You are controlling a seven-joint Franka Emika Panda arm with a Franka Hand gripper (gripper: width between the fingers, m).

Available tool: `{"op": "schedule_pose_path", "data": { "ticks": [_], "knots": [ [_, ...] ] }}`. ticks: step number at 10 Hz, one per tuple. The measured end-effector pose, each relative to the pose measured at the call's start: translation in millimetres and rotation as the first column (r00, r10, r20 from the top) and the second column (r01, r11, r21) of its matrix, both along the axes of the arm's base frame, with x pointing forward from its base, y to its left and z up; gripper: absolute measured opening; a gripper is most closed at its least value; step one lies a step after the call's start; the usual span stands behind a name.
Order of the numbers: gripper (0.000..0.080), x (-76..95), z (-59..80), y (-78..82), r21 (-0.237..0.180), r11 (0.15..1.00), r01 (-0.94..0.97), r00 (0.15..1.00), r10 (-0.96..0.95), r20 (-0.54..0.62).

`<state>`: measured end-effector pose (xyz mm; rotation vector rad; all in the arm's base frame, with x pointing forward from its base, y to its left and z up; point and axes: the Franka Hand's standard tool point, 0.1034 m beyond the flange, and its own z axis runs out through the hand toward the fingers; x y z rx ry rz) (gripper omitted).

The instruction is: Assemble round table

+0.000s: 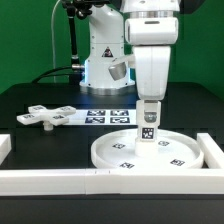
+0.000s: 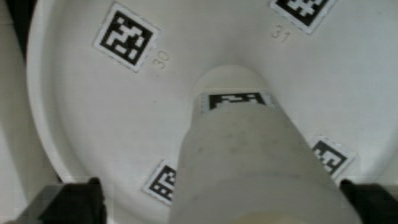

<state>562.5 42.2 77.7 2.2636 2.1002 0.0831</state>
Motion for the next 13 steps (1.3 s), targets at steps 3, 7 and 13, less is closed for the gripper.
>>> {"op": "schedule_pose_path", "data": {
  "ticks": [3, 7, 13],
  "knots": [
    [0.0648, -0.5, -3.8, -0.3, -0.059, 0.965, -0.255, 0.967, 0.255, -0.009],
    [0.062, -2.0, -6.1, -6.0, -0.074, 0.946, -0.317, 0.948, 0.316, -0.025],
    [0.0407, -2.8, -7.2, -6.4, -0.071, 0.959, -0.275, 0.961, 0.274, -0.025]
  ]
}}
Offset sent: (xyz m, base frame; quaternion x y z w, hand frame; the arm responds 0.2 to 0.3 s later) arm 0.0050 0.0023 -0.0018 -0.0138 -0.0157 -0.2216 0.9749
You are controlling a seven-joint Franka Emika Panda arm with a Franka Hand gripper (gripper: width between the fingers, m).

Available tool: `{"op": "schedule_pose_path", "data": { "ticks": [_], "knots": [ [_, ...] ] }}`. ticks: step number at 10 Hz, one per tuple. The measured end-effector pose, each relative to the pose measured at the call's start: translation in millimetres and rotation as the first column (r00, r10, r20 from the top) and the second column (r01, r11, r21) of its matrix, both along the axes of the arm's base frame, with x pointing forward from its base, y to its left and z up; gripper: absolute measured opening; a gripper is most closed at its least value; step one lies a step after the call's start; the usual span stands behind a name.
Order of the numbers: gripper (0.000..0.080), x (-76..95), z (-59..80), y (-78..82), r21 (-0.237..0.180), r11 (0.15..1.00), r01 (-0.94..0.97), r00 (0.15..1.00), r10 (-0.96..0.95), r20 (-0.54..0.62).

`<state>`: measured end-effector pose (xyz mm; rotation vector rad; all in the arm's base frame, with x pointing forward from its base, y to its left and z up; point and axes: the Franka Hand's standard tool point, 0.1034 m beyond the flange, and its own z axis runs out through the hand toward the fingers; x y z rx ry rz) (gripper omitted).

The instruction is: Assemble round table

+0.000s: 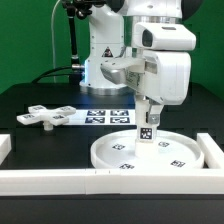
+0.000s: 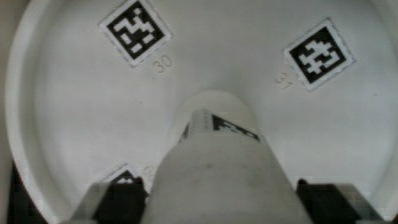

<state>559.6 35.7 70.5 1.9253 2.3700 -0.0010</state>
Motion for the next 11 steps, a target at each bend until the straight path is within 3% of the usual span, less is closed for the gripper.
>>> {"op": "schedule_pose_path", "data": {
  "ticks": [2, 4, 9, 10, 11],
  "knots": [
    [0.0407, -3.4, -1.4, 0.7, 0.015, 0.966, 0.259, 0.966, -0.259, -0.008],
    [0.0409, -7.0, -2.0, 3.2, 0.021, 0.873, 0.488, 0.873, -0.488, -0.015],
    [0.0409, -7.2, -2.3, 3.6, 0.04, 0.681, 0.732, 0.681, -0.732, -0.007],
    [0.0409, -7.6, -2.3, 3.2, 0.049, 0.626, 0.778, 0.627, -0.779, -0.011],
    [0.0409, -11.1, -2.8, -0.5, 0.076, 0.447, 0.891, 0.451, -0.892, -0.036]
  ]
}}
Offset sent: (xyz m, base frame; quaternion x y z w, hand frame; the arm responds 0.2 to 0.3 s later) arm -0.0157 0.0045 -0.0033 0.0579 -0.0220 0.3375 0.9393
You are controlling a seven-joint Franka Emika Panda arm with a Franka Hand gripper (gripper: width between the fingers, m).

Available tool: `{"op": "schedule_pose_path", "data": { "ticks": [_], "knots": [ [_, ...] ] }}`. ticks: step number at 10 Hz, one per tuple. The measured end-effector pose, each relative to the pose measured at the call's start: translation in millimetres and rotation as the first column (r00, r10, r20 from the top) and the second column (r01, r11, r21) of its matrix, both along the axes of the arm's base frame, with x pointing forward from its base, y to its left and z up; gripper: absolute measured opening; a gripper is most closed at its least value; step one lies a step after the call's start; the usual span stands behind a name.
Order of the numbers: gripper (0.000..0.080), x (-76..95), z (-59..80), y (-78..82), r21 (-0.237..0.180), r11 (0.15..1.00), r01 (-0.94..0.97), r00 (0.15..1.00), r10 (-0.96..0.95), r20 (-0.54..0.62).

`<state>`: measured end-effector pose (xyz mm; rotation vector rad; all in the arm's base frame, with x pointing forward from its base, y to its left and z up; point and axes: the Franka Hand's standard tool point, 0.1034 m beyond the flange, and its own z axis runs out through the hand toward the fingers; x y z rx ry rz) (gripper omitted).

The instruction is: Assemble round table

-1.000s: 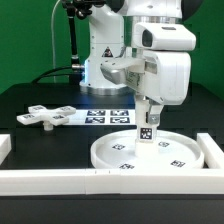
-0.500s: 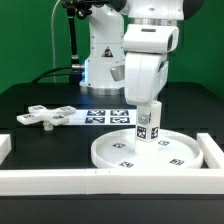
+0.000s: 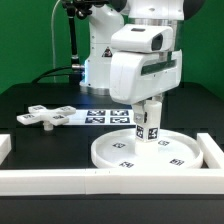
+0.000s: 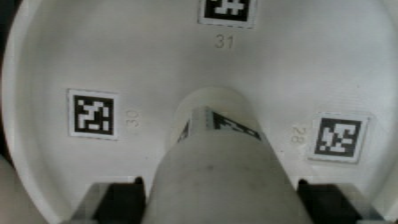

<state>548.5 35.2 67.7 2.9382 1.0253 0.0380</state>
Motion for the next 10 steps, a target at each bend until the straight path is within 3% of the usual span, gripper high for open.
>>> {"op": "schedule_pose_path", "data": {
  "ticks": [2, 3, 5, 10],
  "knots": [
    [0.0409, -3.8, -0.9, 2.5, 0.039, 0.957, 0.286, 0.958, -0.287, 0.009],
    [0.0409, -5.9, -1.1, 5.0, 0.052, 0.882, 0.469, 0.883, -0.469, -0.002],
    [0.0409, -6.8, -1.6, 5.5, 0.053, 0.755, 0.653, 0.757, -0.654, -0.007],
    [0.0409, -6.8, -1.8, 4.3, 0.066, 0.602, 0.796, 0.604, -0.796, -0.028]
  ]
}}
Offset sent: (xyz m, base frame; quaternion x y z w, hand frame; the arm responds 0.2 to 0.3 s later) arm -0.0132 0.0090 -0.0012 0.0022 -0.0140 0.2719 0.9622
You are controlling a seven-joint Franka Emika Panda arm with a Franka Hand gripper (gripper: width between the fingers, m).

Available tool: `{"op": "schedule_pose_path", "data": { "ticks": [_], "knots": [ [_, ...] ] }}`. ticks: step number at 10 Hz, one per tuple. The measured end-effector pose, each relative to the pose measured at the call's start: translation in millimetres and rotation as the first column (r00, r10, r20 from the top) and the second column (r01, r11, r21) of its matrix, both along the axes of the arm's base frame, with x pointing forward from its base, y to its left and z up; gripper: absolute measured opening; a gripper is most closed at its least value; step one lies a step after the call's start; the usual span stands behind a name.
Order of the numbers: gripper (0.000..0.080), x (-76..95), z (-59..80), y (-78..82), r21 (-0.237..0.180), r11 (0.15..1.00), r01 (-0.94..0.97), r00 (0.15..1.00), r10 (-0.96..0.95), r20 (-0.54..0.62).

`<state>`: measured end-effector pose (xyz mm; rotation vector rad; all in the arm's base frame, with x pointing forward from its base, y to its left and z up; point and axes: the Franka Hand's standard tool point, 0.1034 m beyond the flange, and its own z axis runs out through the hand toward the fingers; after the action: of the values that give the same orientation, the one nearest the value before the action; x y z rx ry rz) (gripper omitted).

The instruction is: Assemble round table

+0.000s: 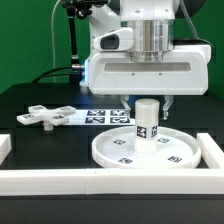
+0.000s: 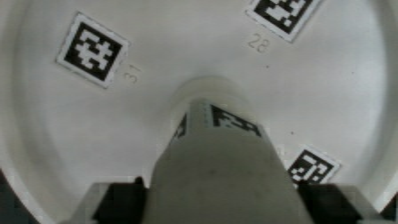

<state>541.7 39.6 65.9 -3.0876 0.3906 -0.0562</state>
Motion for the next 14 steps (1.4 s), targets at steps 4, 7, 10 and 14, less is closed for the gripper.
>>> {"op": "schedule_pose_path", "data": {
  "ticks": [4, 7, 10, 14],
  "knots": [
    [0.0409, -4.1, -0.4, -0.7, 0.089, 0.869, 0.487, 0.872, -0.489, -0.001],
    [0.0409, -4.2, -0.4, -0.3, 0.107, 0.744, 0.659, 0.75, -0.66, -0.032],
    [0.0409, -4.1, -0.3, -0.5, 0.12, 0.624, 0.772, 0.633, -0.771, -0.065],
    [0.0409, -3.5, -0.1, -2.0, 0.142, 0.313, 0.939, 0.332, -0.931, -0.149]
  ]
}}
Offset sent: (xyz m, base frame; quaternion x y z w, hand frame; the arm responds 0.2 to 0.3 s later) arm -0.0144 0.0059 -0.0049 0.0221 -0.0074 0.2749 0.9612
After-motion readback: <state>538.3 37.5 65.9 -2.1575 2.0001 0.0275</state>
